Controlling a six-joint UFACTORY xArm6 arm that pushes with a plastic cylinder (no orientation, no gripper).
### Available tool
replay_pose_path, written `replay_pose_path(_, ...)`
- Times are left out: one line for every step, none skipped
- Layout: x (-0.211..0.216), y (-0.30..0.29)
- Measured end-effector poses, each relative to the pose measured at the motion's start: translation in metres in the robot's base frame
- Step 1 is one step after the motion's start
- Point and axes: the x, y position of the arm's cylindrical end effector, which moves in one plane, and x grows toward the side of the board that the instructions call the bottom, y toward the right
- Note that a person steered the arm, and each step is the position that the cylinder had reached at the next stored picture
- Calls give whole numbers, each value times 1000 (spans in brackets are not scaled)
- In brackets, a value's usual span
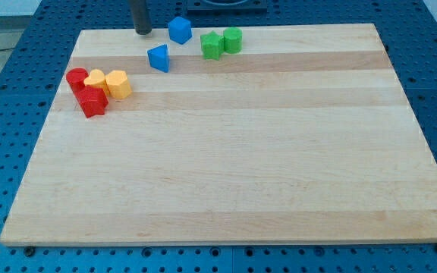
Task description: Push the cube into green blocks
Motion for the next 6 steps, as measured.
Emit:
replay_pose_path(0, 16)
replay_pose_path(0, 31)
replay_pose_path(1, 55)
replay_pose_path(7, 81)
replay_pose_path(45, 118)
replay_pose_path(66, 125)
